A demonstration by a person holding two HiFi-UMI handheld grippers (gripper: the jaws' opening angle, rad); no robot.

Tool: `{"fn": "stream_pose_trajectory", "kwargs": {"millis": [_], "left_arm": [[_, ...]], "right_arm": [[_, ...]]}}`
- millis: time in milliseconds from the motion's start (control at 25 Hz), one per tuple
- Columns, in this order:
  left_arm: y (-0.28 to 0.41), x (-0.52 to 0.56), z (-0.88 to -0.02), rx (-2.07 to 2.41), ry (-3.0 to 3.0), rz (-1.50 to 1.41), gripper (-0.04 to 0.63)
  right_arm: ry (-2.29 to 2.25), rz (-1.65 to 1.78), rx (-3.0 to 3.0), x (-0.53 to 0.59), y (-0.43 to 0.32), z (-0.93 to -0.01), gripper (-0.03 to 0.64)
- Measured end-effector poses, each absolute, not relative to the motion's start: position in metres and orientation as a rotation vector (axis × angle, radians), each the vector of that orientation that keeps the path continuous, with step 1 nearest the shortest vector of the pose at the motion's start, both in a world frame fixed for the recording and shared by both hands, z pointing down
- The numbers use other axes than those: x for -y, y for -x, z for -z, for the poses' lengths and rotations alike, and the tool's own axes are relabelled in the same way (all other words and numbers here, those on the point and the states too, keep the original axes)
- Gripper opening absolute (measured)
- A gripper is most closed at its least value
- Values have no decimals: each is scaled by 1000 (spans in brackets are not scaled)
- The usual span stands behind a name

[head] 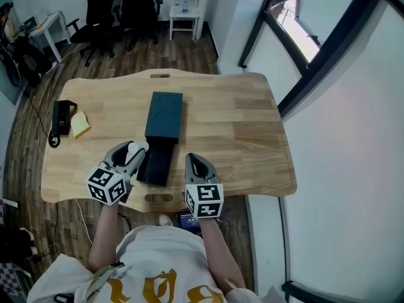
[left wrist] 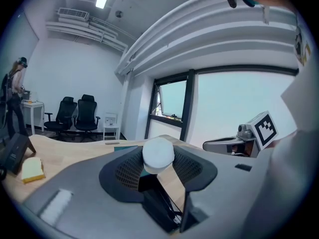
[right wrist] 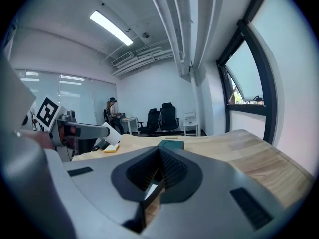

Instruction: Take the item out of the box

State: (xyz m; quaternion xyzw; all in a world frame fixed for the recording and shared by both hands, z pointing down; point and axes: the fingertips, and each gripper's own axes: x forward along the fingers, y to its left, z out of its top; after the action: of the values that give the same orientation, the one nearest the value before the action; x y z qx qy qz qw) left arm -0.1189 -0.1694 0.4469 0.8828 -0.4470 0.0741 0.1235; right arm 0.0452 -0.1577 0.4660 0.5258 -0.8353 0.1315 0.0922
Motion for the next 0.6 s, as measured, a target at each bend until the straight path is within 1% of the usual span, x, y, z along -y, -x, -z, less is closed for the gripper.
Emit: {"fn": "stream_pose_trajectory", "kwargs": {"millis": [600], "left_arm": [[129, 166, -444, 1304, -2573, -193, 184]], "right_arm": [[-1531, -347, 2471, 157, -34, -464, 5]]}}
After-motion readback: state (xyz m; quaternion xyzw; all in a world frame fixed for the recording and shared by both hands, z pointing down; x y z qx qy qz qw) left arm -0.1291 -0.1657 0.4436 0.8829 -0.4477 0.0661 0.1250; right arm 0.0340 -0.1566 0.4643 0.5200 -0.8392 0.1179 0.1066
